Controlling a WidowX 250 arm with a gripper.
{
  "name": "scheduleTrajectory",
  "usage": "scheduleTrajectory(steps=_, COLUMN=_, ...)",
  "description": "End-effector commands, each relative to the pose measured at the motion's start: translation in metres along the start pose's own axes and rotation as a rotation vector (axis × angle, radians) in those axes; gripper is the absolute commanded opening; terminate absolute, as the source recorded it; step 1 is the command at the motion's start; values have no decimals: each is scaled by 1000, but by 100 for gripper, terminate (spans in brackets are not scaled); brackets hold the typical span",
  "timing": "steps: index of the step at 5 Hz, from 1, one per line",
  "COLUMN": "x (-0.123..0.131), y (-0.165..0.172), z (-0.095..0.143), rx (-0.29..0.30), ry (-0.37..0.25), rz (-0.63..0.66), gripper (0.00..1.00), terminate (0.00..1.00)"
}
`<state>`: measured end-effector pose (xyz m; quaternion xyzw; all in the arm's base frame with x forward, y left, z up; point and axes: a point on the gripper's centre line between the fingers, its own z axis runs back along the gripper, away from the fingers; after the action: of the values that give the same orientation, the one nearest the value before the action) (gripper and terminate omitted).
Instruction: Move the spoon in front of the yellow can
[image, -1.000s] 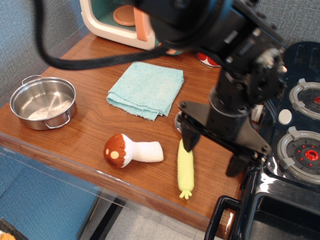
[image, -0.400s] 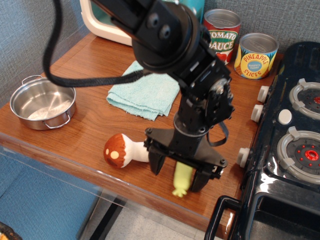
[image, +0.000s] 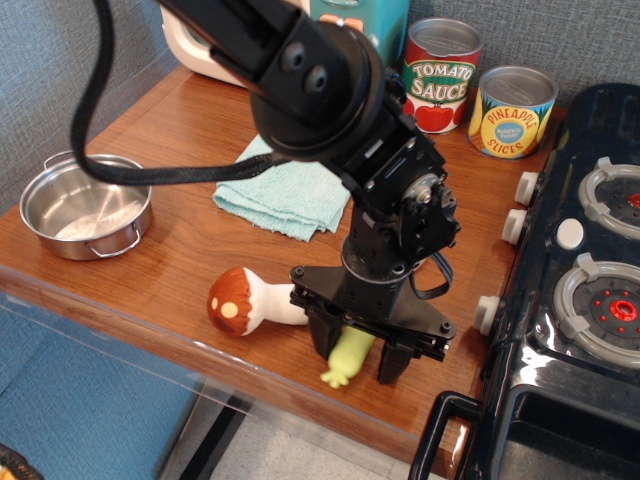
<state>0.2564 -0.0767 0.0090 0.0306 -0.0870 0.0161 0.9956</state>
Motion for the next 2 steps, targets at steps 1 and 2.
scheduleTrajectory(steps=1, x=23, y=0, z=35, rx=-43, ry=-128, rz=-66, gripper=0, terminate=0)
scheduleTrajectory(steps=2, x=63, y=5, z=51, rx=-65, ry=-201, rz=-86, gripper=0, terminate=0)
